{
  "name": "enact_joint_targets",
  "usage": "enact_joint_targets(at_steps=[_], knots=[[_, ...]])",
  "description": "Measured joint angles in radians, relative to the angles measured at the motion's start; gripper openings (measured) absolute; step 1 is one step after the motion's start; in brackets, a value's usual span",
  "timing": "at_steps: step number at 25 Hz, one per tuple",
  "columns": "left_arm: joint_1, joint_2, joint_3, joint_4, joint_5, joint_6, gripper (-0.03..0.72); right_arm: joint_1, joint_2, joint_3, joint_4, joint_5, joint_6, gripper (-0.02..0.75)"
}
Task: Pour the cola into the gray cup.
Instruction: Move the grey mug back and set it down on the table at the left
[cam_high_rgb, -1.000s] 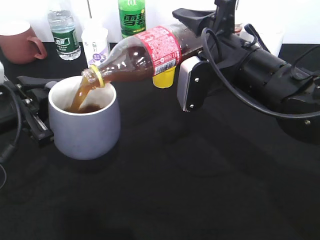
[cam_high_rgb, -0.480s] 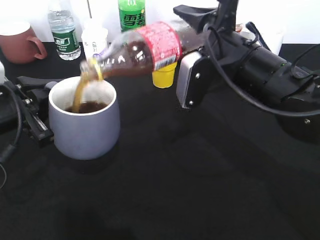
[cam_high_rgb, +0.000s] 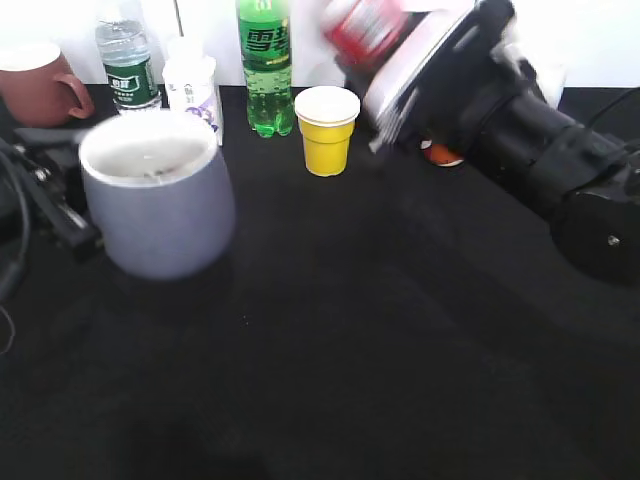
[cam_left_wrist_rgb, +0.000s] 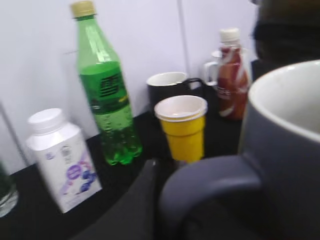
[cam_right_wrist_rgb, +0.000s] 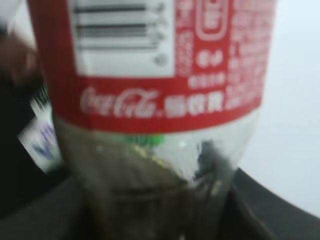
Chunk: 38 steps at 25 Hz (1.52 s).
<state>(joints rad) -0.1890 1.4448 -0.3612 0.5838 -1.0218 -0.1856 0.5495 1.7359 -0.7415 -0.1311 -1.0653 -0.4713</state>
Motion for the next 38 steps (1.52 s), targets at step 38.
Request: enact_joint_targets(at_steps=[38], knots=[[0.075,-0.034,-0.013,-0.646,0.282,0.269,0.281,-0.392,-0.224,0.282,0.295,-0.012,0.441,0.385]])
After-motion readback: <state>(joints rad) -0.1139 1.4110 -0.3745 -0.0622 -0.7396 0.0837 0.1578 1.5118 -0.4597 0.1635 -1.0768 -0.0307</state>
